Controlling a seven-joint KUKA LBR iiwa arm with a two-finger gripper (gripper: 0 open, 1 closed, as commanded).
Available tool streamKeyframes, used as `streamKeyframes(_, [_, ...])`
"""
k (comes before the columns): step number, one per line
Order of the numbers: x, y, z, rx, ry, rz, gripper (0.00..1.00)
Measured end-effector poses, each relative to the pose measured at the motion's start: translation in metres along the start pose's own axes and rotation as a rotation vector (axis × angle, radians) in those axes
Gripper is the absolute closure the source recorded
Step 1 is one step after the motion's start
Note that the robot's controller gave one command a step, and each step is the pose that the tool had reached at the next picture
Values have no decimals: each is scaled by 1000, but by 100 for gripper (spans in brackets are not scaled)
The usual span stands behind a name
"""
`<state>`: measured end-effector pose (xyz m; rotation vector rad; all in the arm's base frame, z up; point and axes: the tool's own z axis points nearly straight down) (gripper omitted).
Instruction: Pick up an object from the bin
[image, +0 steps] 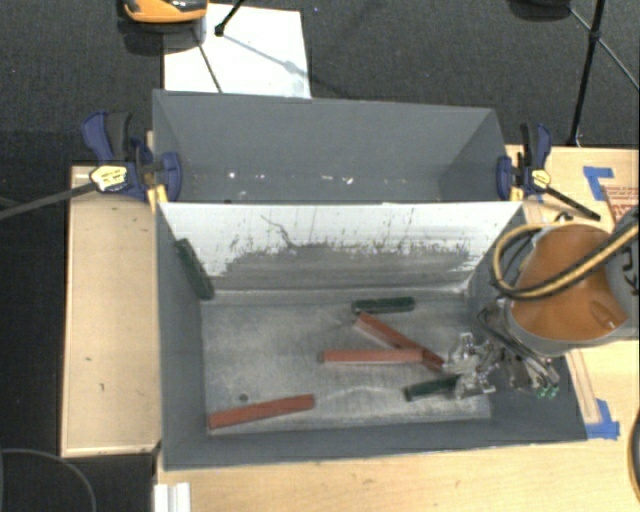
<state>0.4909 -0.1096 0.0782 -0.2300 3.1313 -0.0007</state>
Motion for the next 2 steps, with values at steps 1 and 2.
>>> streamKeyframes(1, [0, 0, 0, 0, 0, -1, 100])
streamKeyframes(2, [0, -8, -145, 0, -1, -33, 100])
